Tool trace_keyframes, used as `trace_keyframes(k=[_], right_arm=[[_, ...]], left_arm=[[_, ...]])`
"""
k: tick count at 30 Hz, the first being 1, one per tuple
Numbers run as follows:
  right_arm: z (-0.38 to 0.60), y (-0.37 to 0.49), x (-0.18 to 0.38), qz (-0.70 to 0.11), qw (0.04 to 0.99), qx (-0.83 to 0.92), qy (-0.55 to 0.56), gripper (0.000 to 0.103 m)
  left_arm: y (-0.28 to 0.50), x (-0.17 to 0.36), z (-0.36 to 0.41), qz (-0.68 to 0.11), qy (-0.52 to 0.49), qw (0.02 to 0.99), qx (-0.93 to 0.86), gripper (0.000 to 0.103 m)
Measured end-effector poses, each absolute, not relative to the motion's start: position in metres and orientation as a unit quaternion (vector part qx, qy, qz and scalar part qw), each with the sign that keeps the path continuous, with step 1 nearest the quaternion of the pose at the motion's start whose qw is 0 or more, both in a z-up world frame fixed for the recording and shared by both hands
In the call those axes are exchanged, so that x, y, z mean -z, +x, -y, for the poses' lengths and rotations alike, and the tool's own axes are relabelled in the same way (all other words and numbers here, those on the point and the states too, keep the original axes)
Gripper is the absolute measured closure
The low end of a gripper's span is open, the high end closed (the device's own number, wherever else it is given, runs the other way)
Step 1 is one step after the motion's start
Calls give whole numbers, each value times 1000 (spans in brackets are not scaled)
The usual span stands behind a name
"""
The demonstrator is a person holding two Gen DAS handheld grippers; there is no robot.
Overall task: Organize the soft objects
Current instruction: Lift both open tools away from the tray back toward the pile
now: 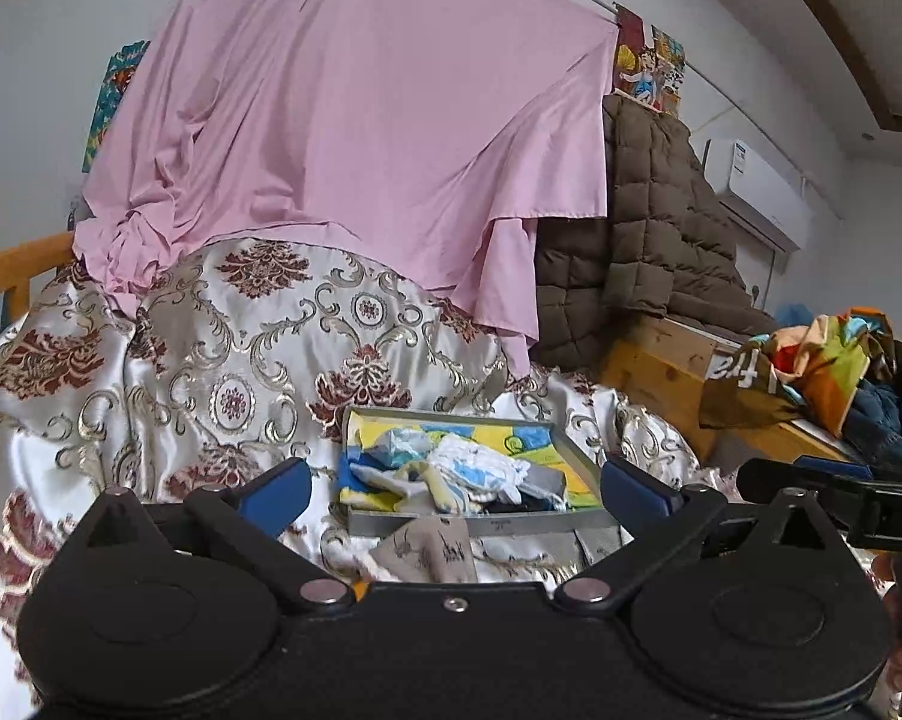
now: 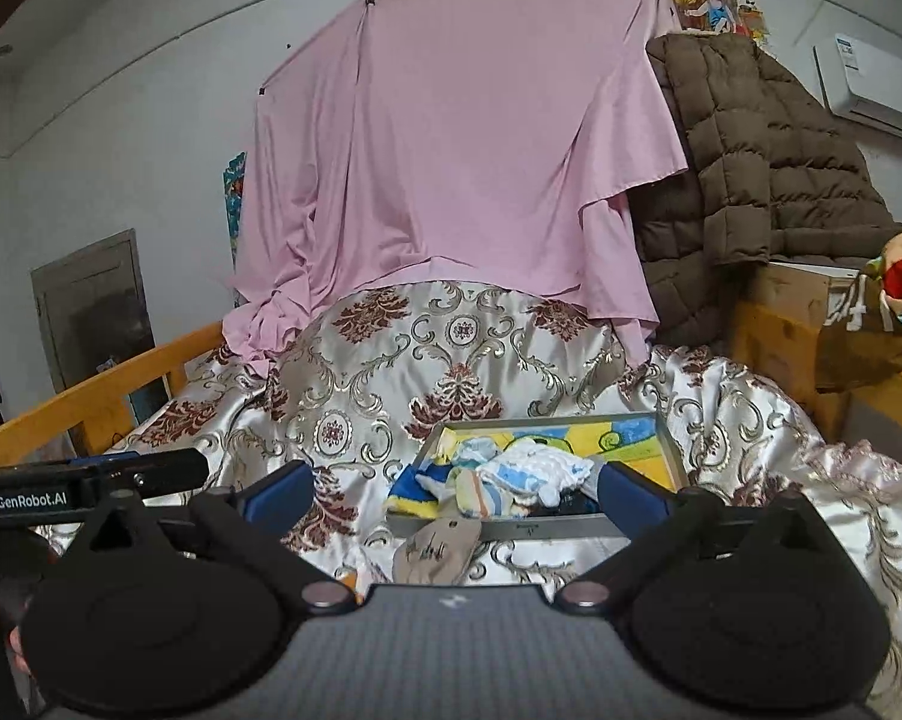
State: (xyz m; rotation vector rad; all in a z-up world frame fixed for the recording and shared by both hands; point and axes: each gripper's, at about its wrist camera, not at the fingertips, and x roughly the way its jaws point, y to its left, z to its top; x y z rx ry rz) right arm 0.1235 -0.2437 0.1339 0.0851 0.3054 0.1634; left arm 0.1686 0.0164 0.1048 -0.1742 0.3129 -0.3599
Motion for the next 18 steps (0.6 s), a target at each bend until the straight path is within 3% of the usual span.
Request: trace_keyframes(k=[18], right_arm=[[238,65,-80,-172,983,-60,35,0]], left_arm=[[115,-64,-10,-196,-39,964,174,1]])
